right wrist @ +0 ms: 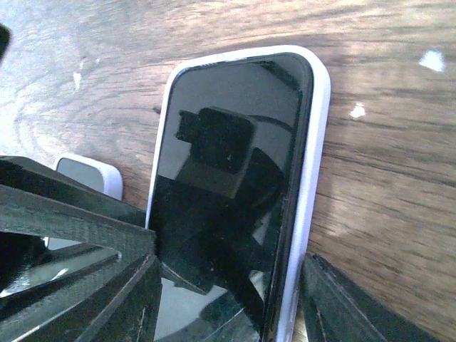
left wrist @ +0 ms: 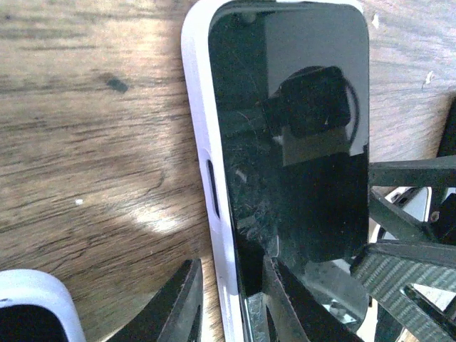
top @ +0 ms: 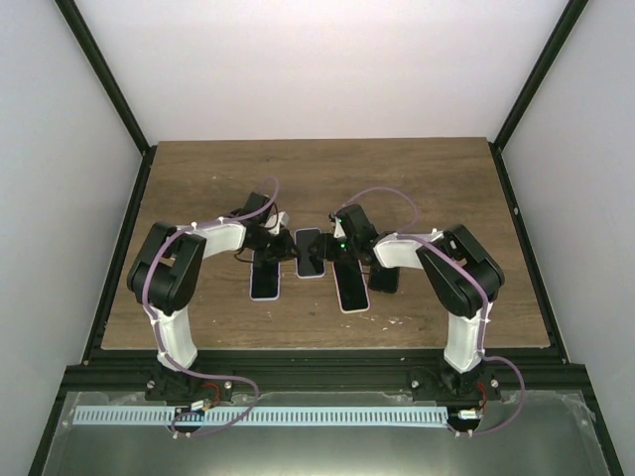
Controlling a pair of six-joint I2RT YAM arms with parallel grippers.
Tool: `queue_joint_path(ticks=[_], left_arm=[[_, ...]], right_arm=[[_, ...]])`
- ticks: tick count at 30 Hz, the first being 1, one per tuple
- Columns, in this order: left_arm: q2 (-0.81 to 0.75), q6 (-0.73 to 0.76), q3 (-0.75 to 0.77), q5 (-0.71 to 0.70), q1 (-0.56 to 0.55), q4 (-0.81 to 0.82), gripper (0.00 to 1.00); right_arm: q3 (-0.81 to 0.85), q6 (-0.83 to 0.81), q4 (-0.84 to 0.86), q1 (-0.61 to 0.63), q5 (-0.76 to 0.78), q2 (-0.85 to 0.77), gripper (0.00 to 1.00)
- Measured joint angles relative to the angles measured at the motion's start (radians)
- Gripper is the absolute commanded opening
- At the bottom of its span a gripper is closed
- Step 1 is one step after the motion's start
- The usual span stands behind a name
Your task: Put the phone into the phone case
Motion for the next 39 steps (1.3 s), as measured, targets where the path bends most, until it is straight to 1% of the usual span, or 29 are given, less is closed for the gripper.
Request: queue_joint_path(ticks=[7,15,20,23,26,31,39], left_arm=[[-0.003,-0.002,-0.026,0.027,0.007,0.032,0.23],[-0.014,0.005,-0.029,0.017,0.011,0.011,0.34],[-0.029,0.008,-0.029,0.001,0.017,-0.014,0.36],[-0.041,0.010,-0.036,-0.008,0.022,-0.020,0.32],[-0.053,0.011,-0.043,-0.018,0.030,-0.029,0.26],[-0.068,0.018,-0.055,-0.031,0.045,-0.034,0.22],[-0.076,0.021,-0.062,-0.034,0.054,-0.024,0.22]], right_arm=[[-0.008,0.075,0.090,-0.026,-0.130,0.026,0.60],[-0.012,0.144,0.144,-0.034,-0.200,0.028,0.61],[-0.022,0.177,0.190,-0.034,-0.246,0.028,0.61],[-0.030,0.199,0.225,-0.034,-0.268,0.028,0.61],[-0.046,0.227,0.266,-0.034,-0.293,0.029,0.61],[-0.053,0.269,0.321,-0.034,-0.323,0.037,0.61],[-0.054,0.343,0.412,-0.039,-0.361,0.065,0.61]])
